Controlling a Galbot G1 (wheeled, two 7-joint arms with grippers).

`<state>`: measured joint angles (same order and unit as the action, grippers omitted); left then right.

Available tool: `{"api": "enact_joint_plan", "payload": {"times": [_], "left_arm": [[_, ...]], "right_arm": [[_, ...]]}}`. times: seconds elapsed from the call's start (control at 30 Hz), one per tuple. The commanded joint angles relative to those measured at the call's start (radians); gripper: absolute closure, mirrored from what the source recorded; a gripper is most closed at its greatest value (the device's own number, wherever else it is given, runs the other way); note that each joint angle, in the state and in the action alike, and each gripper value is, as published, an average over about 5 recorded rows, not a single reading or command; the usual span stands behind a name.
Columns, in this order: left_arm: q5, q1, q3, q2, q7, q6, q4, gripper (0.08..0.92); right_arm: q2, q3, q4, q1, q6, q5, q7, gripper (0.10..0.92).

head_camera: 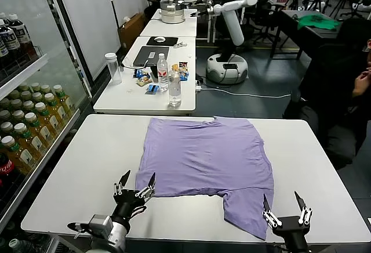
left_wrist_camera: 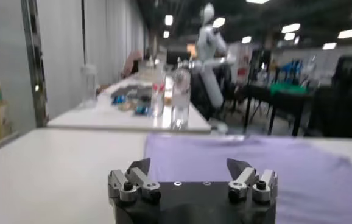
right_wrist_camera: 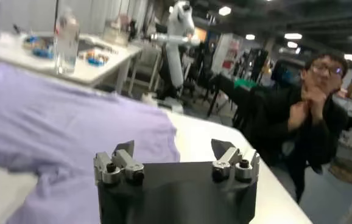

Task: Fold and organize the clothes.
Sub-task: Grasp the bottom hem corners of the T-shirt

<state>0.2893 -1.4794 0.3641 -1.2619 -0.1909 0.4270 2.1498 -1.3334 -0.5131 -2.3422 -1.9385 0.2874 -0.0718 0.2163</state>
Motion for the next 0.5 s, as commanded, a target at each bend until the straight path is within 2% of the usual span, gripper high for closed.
{"api": "enact_joint_plan", "payload": {"times": [0.03,0.5], "left_arm": [[0.032,0.086,-0.021,0.034,-0.049,0.146,-0.124,0.177],[0.042,0.073,-0.037,0.015,-0.060,0.145,-0.142,0.178]], "right_arm": [[-0.006,0.048,0.037,-0.032,0.038,-0.022,0.005,0.203],[-0.027,0.093,0.122,0.021,0.051,0.043,-0.001,0.208]]}}
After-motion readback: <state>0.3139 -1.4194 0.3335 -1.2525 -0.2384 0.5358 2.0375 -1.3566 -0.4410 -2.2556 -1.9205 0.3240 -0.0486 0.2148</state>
